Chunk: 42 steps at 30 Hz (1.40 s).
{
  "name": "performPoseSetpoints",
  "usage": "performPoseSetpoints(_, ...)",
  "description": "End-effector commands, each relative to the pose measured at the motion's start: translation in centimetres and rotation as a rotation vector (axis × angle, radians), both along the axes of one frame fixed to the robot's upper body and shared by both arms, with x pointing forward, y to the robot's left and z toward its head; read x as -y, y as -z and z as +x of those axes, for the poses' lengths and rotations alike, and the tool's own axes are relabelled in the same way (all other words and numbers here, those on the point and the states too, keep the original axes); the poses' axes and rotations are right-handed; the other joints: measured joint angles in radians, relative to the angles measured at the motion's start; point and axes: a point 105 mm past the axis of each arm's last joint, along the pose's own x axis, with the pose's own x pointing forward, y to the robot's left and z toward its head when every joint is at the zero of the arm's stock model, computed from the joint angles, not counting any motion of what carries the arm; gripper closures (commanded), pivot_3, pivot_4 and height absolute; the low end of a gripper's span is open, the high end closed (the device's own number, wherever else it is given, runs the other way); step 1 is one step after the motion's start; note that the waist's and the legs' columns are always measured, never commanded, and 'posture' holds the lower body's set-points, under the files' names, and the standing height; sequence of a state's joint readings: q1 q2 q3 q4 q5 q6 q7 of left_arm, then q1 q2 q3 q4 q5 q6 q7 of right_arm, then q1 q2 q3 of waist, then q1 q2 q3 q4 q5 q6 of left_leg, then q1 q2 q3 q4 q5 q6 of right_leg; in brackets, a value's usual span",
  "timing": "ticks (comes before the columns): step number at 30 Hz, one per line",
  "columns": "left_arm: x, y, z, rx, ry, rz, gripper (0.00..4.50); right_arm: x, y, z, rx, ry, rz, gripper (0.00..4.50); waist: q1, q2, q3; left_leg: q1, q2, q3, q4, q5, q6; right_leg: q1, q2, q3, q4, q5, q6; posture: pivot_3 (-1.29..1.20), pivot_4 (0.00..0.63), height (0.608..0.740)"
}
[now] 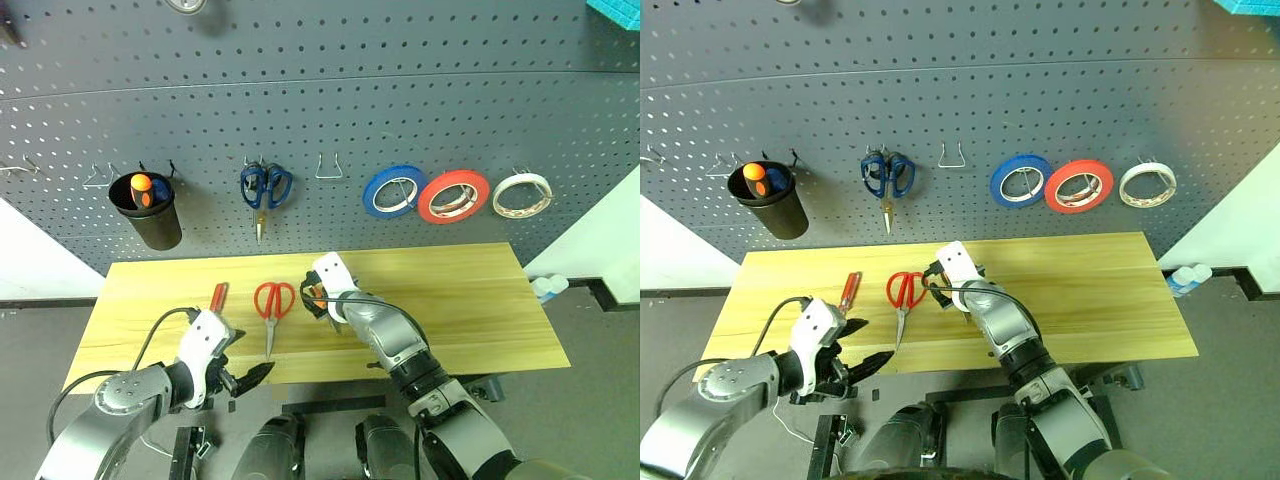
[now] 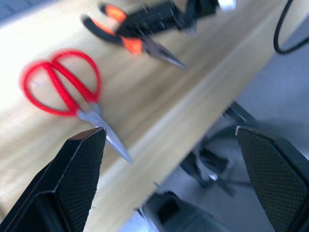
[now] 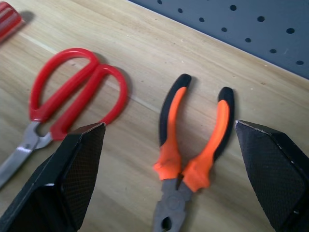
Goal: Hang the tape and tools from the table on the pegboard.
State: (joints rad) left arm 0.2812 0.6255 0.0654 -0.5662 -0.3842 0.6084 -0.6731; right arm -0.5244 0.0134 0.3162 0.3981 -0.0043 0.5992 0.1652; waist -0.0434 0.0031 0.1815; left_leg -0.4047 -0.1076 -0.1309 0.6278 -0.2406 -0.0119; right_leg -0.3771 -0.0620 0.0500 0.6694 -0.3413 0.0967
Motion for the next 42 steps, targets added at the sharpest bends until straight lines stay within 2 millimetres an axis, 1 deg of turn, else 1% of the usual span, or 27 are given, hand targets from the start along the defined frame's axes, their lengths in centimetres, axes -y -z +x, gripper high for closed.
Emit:
performPoseSetpoints(1,-0.6,-1.1,0.1,0.080,-0.010,-0.020,0.00,0.3,-0.8,0.7,0.038,-0.002,0.001,0.03,0.000,0.000,0.001,0.000,0.000,0.000,0.000,0.000,0.000,0.000,0.000,0.000,0.000,0.000,0.000,0.00,0.218,0.717)
performPoseSetpoints(4,-1.6,-0.9,0.6,0.111,-0.077,-0.028,0.00,0.9,-0.5,1.0,0.030,0.000,-0.017,0.03,0.000,0.000,0.001,-0.001,0.000,0.000,0.000,0.000,0.000,0.000,0.000,0.000,-0.001,0.000,0.000,0.01,0.216,0.717)
performPoseSetpoints(7,-1.8,-0.7,0.7,0.122,-0.104,-0.036,0.00,1.1,-0.3,1.1,0.023,-0.003,-0.028,0.03,0.000,0.000,0.001,-0.001,0.000,0.000,-0.001,0.000,0.000,0.000,0.000,0.000,-0.001,0.000,0.000,0.01,0.213,0.717)
performPoseSetpoints(10,-1.7,-0.6,0.7,0.126,-0.108,-0.036,0.00,0.4,-0.1,0.9,-0.023,-0.001,0.021,0.03,-0.001,0.000,0.001,-0.001,0.000,0.000,-0.001,0.000,0.000,-0.001,0.000,0.000,-0.001,0.000,0.000,0.01,0.213,0.717)
performPoseSetpoints(15,-1.6,-0.5,0.6,0.124,-0.119,-0.043,0.00,-1.2,-0.5,1.2,-0.009,-0.018,0.035,0.03,-0.001,0.000,0.002,-0.001,0.000,0.000,-0.002,0.000,0.000,-0.001,0.000,0.000,-0.001,0.000,0.000,0.02,0.217,0.717)
performPoseSetpoints(17,-1.5,-0.5,0.6,0.124,-0.122,-0.042,0.00,-1.6,-0.7,1.4,-0.005,-0.021,0.039,0.03,-0.001,0.000,0.002,-0.002,0.000,0.000,-0.002,0.000,0.000,-0.002,0.000,0.000,-0.001,0.000,0.000,0.02,0.220,0.717)
performPoseSetpoints(24,-1.5,-0.4,0.4,0.121,-0.132,-0.043,0.00,-1.6,-1.0,2.0,0.020,-0.020,0.034,0.03,0.000,0.000,0.003,-0.002,0.000,0.000,-0.002,0.000,0.000,-0.003,0.000,0.000,-0.001,0.000,0.000,0.02,0.229,0.717)
performPoseSetpoints(28,-1.2,-0.3,0.3,0.120,-0.131,-0.047,0.00,-1.4,-1.0,2.3,0.017,0.013,0.042,0.03,-0.001,0.000,0.009,-0.003,0.000,0.000,-0.003,0.000,0.000,-0.004,0.000,0.000,-0.001,0.000,0.000,0.02,0.236,0.717)
performPoseSetpoints(31,-1.2,-0.2,0.3,0.117,-0.132,-0.048,0.00,-1.5,-0.9,2.2,0.007,0.031,0.036,0.03,-0.001,-0.001,0.015,-0.003,0.000,0.000,-0.004,0.000,0.000,-0.005,0.000,0.000,-0.001,0.000,0.000,0.02,0.235,0.717)
performPoseSetpoints(34,-1.2,-0.1,0.4,0.116,-0.133,-0.046,0.00,-2.0,-1.3,1.9,0.011,0.047,0.046,0.03,-0.002,-0.002,0.016,-0.004,0.000,0.001,-0.006,0.001,-0.001,-0.008,0.000,0.001,-0.001,0.000,-0.001,0.01,0.235,0.717)
performPoseSetpoints(38,-1.1,0.0,0.4,0.115,-0.132,-0.045,0.00,-3.1,-1.8,1.1,0.001,0.042,0.069,0.03,-0.001,-0.002,0.017,-0.006,0.000,0.001,-0.008,0.001,-0.002,-0.010,0.000,0.001,-0.001,-0.001,-0.002,0.01,0.235,0.717)
performPoseSetpoints(42,-1.0,0.1,0.4,0.112,-0.129,-0.046,0.00,-3.4,-1.9,0.6,-0.001,0.049,0.072,0.03,-0.001,-0.002,0.017,-0.006,0.000,0.001,-0.009,0.001,-0.002,-0.011,0.000,0.001,-0.001,-0.001,-0.002,0.01,0.235,0.717)
